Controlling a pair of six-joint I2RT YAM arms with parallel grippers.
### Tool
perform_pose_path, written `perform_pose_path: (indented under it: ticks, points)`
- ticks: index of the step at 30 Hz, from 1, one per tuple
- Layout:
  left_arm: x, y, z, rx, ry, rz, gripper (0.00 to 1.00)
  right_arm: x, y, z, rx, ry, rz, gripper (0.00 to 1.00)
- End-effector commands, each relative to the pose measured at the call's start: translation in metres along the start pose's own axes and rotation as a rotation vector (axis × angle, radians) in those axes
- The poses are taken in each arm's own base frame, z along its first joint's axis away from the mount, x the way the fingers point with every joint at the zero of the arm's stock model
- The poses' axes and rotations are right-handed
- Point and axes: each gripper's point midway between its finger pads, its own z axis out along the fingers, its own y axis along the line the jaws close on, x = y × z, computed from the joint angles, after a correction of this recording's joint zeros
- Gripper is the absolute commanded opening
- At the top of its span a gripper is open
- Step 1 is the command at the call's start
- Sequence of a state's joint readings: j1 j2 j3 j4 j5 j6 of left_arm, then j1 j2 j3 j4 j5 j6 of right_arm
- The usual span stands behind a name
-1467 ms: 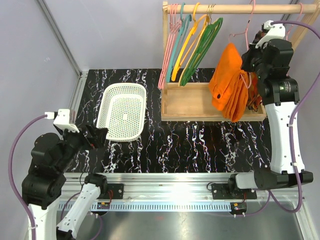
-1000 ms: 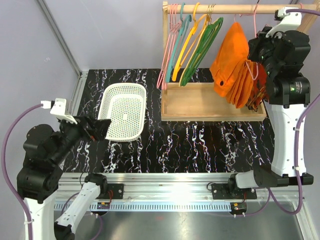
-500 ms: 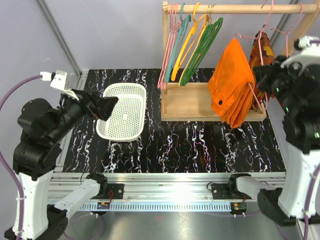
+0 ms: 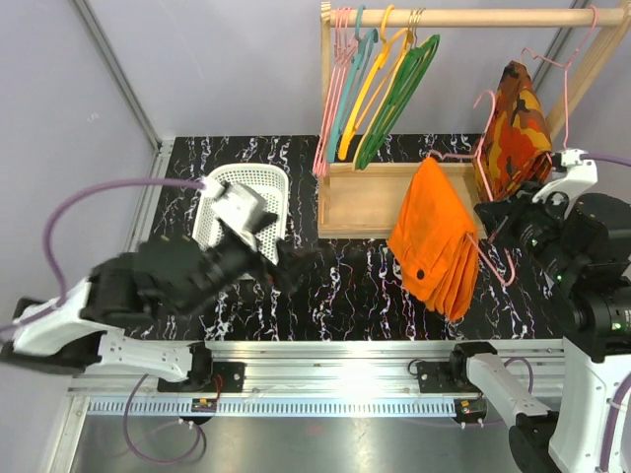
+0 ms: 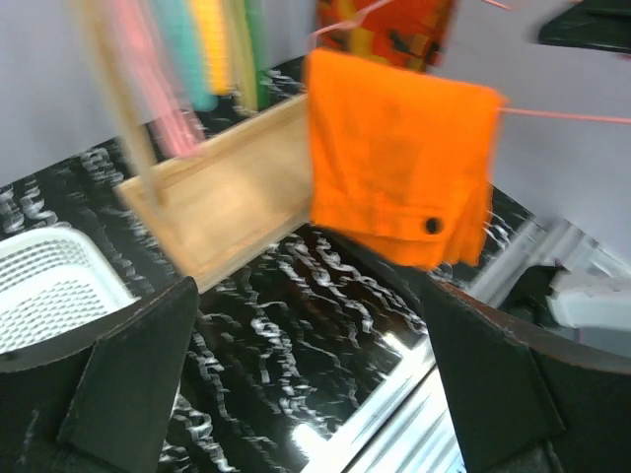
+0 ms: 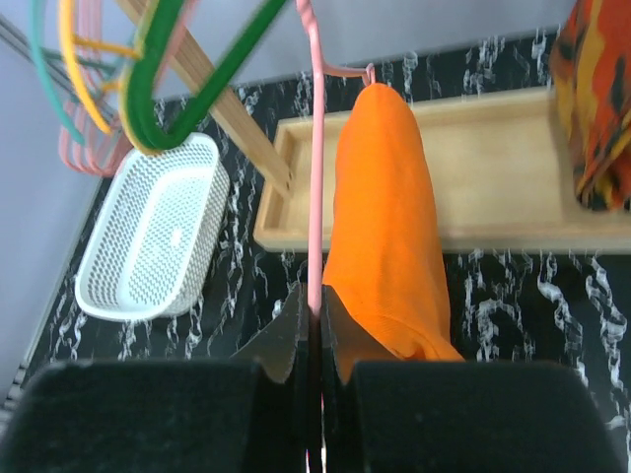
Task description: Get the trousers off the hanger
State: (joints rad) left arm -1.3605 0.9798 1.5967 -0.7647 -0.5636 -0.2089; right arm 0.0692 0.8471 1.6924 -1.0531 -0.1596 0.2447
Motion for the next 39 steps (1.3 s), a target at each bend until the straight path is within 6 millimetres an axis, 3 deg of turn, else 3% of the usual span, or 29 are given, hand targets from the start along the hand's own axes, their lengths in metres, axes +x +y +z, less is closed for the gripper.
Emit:
perform_pose_path:
  ticks: [1,2,4,6,7,9,10,11,14,17,22,28,39]
  points:
    - [0.0,-0.021,0.021,-0.245,-0.091,0.033,0.99,-0.045,0.022,-0.024,-0.086,-0.214,-0.011,0.0]
    - [-0.003,-0.033,0.027,-0.246,-0.114,0.009,0.99,-0.043,0.022,-0.026,-0.085,-0.215,-0.008,0.0]
    - [0.011,-0.067,0.045,-0.215,-0.095,0.026,0.99,-0.041,0.02,-0.035,-0.075,-0.222,-0.008,0.0]
    - [0.01,-0.087,0.058,-0.193,-0.1,0.014,0.99,-0.039,0.023,-0.044,-0.084,-0.221,-0.011,0.0]
    - [0.024,-0.105,0.074,-0.185,-0.075,0.049,0.99,-0.038,0.026,-0.047,-0.099,-0.222,-0.011,0.0]
    - [0.018,-0.129,0.085,-0.13,-0.081,0.03,0.99,-0.034,0.031,-0.051,-0.13,-0.213,-0.009,0.0]
    - [0.034,-0.146,0.1,-0.122,-0.055,0.059,0.99,-0.033,0.032,-0.052,-0.134,-0.21,-0.008,0.0]
    - [0.024,-0.155,0.103,-0.103,-0.069,0.03,0.99,-0.033,0.032,-0.054,-0.137,-0.221,-0.009,0.0]
    - [0.035,-0.185,0.124,-0.042,-0.055,0.009,0.99,-0.036,0.035,-0.064,-0.15,-0.249,-0.013,0.0]
    - [0.031,-0.203,0.137,0.015,-0.079,-0.081,0.99,-0.041,0.039,-0.069,-0.166,-0.267,-0.018,0.0]
    - [0.045,-0.212,0.165,0.028,-0.083,-0.142,0.96,-0.054,0.04,-0.081,-0.151,-0.322,-0.025,0.0]
    - [0.06,-0.205,0.192,-0.002,-0.068,-0.149,0.89,-0.065,0.043,-0.095,-0.153,-0.373,-0.027,0.0]
    - [0.067,-0.202,0.214,-0.003,-0.069,-0.115,0.79,-0.066,0.045,-0.096,-0.156,-0.379,-0.014,0.0]
